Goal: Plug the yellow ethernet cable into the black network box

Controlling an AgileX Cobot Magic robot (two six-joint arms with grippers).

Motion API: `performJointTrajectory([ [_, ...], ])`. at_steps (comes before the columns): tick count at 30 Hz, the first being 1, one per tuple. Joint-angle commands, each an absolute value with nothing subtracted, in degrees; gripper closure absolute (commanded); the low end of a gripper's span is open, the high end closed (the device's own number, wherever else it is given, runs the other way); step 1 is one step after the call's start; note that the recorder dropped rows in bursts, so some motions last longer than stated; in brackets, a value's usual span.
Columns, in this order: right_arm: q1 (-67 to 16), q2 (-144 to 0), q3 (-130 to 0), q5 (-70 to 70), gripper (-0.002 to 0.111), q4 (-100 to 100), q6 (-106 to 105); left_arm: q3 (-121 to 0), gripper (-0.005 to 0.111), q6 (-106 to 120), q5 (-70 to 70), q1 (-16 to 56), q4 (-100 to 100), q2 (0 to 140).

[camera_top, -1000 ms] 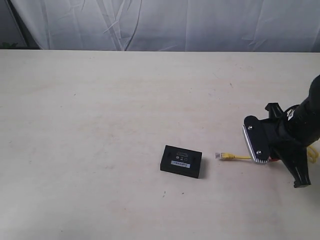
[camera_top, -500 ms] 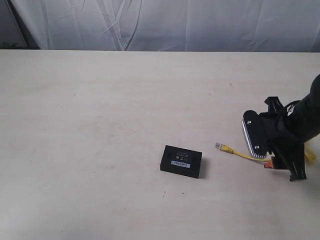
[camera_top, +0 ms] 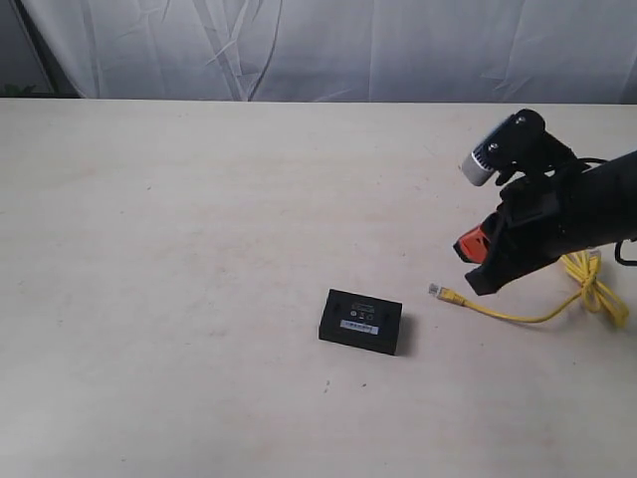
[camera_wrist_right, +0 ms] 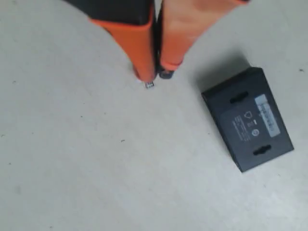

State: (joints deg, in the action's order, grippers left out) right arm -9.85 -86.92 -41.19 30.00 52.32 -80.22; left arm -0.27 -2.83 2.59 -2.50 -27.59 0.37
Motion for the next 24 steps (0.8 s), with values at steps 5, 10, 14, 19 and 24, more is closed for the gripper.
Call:
performJointTrajectory([
  [5,-9.8,-86.3,-41.4,28.4,0.109,62.6,-78.4,-12.3,0.107,-2.6,-7.9,-2.1,-34.3,0.0],
  [10,-9.8,-86.9,-44.9,34.8,0.109,59.6,-75.4,-22.1,0.107,5.9,-22.2,-2.1,-31.2,11.1],
  [14,-9.8,-87.0,-47.6,37.3,0.109,48.1,-65.5,-29.2,0.107,17.4,-37.4,-2.1,-32.2,27.2],
  [19,-9.8,-87.0,-48.4,37.9,0.109,40.2,-57.9,-36.7,0.107,28.4,-48.5,-2.1,-36.2,44.4],
  [24,-9.8,-87.0,-48.4,38.8,0.109,40.2,-57.9,-41.1,0.107,33.6,-54.5,-1.8,-42.1,54.2],
])
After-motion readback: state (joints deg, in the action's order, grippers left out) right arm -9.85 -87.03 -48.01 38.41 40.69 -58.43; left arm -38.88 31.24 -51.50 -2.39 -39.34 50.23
